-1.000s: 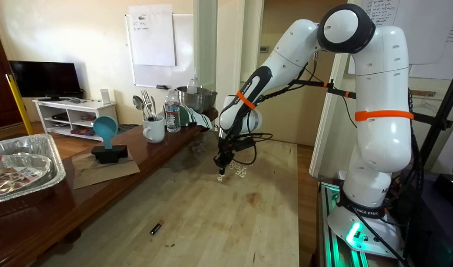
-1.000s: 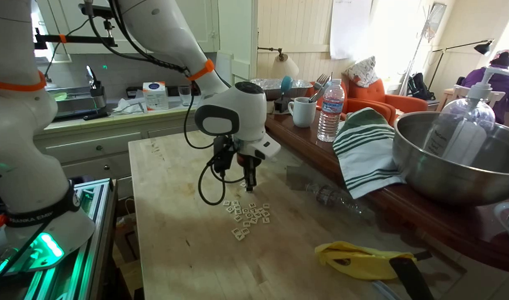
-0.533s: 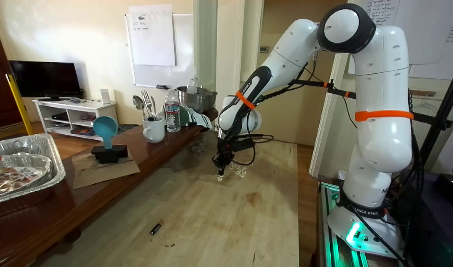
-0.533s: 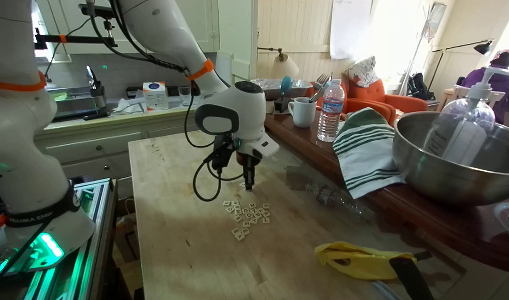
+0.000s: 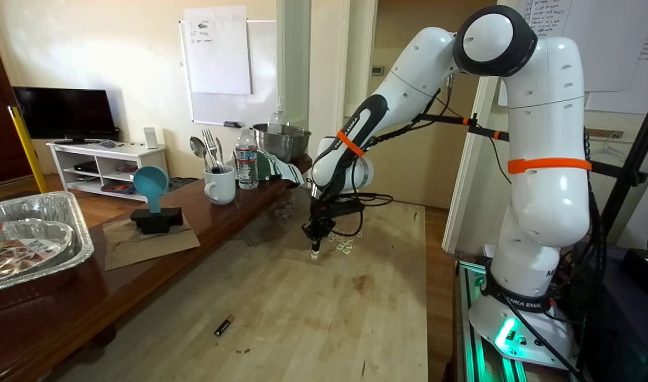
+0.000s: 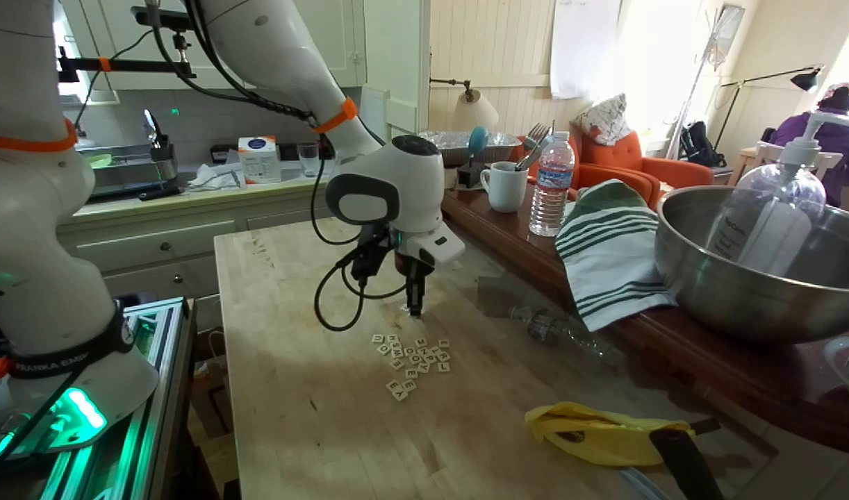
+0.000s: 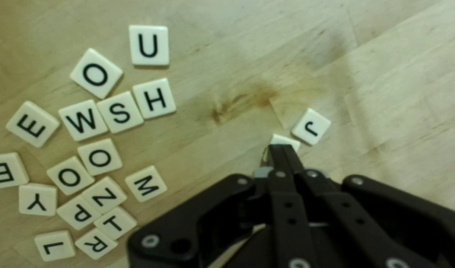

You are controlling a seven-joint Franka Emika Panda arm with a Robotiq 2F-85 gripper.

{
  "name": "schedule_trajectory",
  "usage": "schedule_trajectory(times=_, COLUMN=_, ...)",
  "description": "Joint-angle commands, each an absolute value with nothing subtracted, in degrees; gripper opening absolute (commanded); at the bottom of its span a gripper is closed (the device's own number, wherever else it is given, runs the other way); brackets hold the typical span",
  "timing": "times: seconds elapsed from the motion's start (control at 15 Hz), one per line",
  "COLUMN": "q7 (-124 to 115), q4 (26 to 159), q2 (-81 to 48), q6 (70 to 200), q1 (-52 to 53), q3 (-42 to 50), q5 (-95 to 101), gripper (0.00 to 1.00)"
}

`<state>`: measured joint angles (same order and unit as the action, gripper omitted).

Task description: Move three letter tiles to the left.

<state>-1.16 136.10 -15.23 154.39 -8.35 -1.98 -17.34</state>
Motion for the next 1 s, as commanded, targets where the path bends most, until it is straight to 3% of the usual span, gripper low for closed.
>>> schedule_trajectory(times=0.0, q7=-3.29, q4=134.46, q2=-17.08, q6=153.31, q1=-7.40, q3=-1.45, q5=-19.02, gripper=0.00)
schedule_trajectory(times=0.93, q7=-4.24, q4=133.32, q2=-17.42, q6=148.84, q1=-7.30, q3=-1.48, q5=-20.67, gripper=0.00)
